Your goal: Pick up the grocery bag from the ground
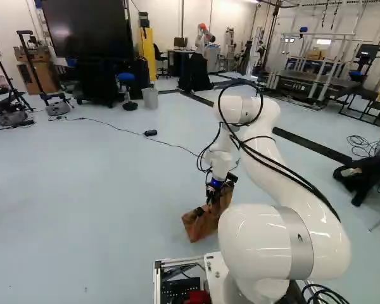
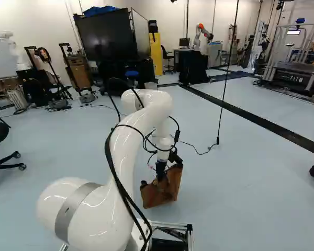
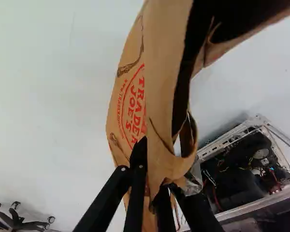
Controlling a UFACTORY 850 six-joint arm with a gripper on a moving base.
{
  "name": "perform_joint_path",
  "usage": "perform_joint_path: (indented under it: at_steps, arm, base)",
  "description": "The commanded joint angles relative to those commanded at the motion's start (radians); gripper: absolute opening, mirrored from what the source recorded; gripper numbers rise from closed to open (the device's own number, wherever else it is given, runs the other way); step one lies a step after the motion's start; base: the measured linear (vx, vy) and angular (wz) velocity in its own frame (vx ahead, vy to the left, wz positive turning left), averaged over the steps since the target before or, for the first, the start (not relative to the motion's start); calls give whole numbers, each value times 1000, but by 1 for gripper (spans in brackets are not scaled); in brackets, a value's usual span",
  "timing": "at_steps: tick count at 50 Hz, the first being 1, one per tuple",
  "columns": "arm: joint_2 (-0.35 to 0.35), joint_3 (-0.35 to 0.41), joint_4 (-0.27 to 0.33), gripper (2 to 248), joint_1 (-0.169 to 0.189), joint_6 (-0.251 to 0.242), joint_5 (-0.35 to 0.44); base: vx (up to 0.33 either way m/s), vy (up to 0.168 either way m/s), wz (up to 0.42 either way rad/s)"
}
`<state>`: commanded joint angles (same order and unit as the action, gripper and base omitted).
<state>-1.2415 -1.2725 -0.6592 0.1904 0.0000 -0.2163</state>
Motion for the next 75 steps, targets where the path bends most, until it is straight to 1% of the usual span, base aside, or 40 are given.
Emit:
perform_joint_path:
  at_steps: [18, 24, 39, 63, 75]
  arm:
    - [76, 81, 0, 22, -50, 0, 0]
    - [103, 111, 0, 22, -57, 0, 11]
    - [171, 188, 0, 22, -55, 0, 55]
    - [285, 325, 0, 22, -42, 0, -37]
    - [345, 396, 0, 22, -33, 0, -50]
  base:
    - [0, 0, 0]
    - [0, 0, 0]
    - [0, 0, 0]
    - [0, 0, 0]
    - [0, 0, 0]
